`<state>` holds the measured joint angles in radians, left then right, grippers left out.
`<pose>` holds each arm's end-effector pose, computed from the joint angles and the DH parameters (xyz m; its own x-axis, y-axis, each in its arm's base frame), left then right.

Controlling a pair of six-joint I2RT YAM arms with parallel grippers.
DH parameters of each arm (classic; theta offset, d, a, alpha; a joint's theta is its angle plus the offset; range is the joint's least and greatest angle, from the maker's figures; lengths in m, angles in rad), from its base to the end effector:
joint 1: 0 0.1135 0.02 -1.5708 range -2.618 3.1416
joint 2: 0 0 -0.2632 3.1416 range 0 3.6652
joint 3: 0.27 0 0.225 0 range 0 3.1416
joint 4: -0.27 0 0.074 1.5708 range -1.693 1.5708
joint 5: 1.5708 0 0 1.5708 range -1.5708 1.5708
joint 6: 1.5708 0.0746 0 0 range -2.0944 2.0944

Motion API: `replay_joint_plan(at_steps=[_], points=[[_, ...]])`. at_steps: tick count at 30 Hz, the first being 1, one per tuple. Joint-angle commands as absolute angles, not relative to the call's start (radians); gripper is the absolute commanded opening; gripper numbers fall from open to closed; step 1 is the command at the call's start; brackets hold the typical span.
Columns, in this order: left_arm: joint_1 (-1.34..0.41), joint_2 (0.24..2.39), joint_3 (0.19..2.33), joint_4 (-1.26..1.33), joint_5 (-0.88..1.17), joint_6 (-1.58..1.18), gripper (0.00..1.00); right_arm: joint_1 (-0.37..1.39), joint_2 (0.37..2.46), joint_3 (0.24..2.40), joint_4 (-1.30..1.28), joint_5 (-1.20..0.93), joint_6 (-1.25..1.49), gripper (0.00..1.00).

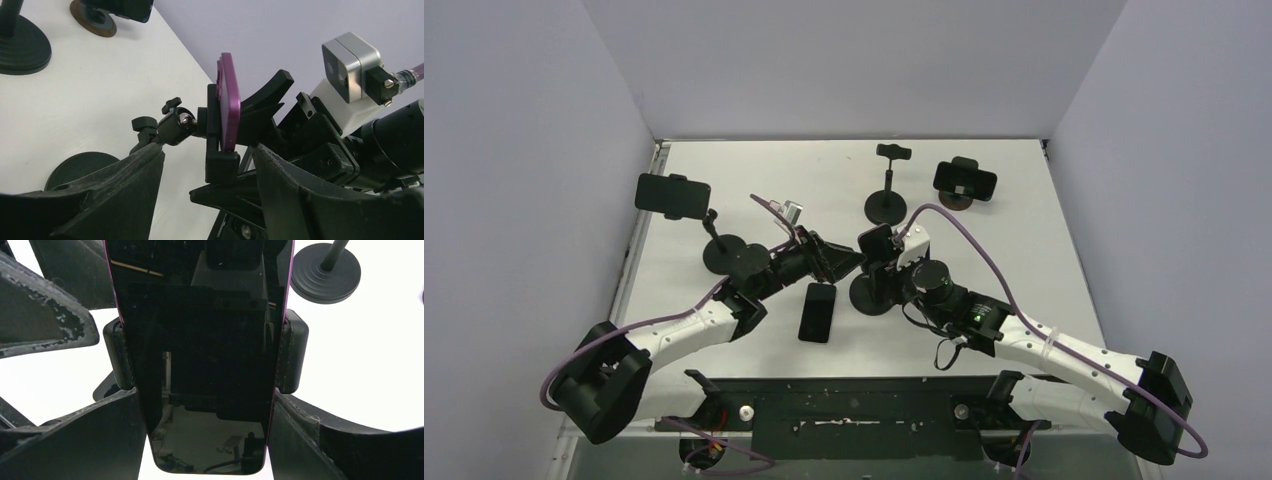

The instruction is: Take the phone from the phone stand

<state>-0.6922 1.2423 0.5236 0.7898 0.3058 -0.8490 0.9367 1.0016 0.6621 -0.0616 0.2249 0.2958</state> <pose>0.2032 -0.1976 0.2753 -0.5942 -0.4371 -0.6751 0.5959 0.3244 -0.7346 0.1542 0.1816 0.2623 -0.4147 -0.0843 -0.9060 -0.5674 0.8024 0.1851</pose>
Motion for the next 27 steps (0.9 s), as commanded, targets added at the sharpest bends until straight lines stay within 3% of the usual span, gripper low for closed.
replay_joint_plan(at_steps=[1,11,15,17,19,22,27], points=[[-0.693,1.264,0.553,0.906,0.367,-0.839,0.64,0.934,1.0,0.708,-0.033,0.218,0.305,0.2],[-0.729,1.294,0.592,0.866,0.391,-0.778,0.59,0.934,1.015,0.727,-0.042,0.215,0.315,0.2],[-0.732,1.299,0.601,0.866,0.39,-0.773,0.41,0.934,1.02,0.729,-0.046,0.215,0.316,0.19],[-0.733,1.302,0.603,0.866,0.388,-0.772,0.24,0.934,1.022,0.729,-0.045,0.213,0.318,0.18],[-0.733,1.304,0.598,0.872,0.378,-0.776,0.0,0.934,1.023,0.729,-0.045,0.218,0.321,0.14],[-0.733,1.292,0.565,0.897,0.343,-0.79,0.0,0.93,1.022,0.722,-0.054,0.239,0.346,0.0],[-0.734,1.289,0.498,0.953,0.283,-0.809,0.0,0.849,1.001,0.677,-0.04,0.186,0.403,0.0]])
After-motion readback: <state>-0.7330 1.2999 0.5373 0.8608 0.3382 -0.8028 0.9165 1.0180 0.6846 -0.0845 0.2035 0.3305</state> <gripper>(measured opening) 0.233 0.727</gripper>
